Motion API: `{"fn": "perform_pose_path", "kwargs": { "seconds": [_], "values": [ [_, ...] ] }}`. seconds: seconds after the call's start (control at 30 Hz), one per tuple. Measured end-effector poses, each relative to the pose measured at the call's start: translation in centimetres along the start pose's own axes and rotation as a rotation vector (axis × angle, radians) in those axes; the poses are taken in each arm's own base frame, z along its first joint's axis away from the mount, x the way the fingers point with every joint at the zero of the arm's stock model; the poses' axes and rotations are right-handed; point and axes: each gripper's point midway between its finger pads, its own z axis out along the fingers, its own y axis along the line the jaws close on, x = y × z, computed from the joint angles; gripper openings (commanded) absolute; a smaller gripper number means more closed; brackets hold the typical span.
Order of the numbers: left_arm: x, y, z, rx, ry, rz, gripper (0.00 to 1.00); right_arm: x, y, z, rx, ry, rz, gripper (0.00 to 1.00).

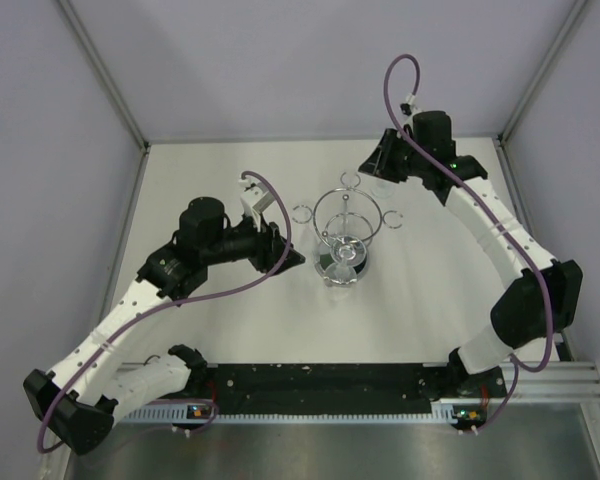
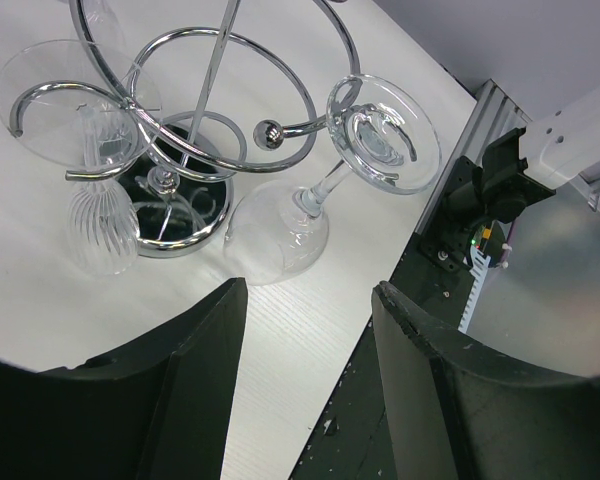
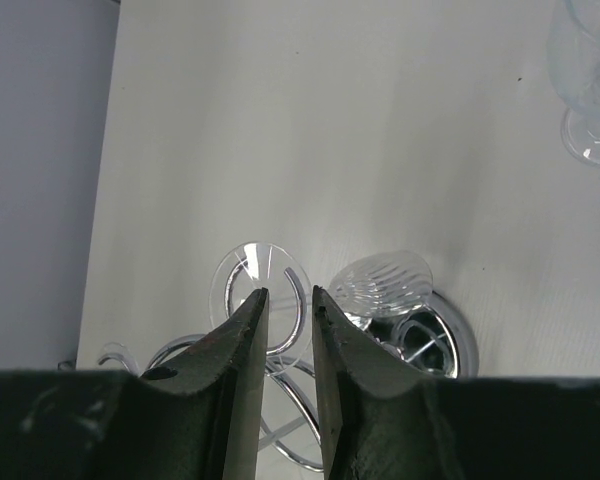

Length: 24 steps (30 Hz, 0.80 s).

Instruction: Take the wine glass off the wine glass rack

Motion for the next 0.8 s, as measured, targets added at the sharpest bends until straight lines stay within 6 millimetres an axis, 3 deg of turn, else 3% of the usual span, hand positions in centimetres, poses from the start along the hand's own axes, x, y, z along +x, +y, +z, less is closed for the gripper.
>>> {"fn": "perform_pose_path", "kwargs": {
  "seconds": [0.8],
  "values": [
    [0.0,0.0,0.0,0.0,0.0,0.0,0.59,1.2,0.1,1.0,-0.039,0.043,0.014,0.26]
  ]
}}
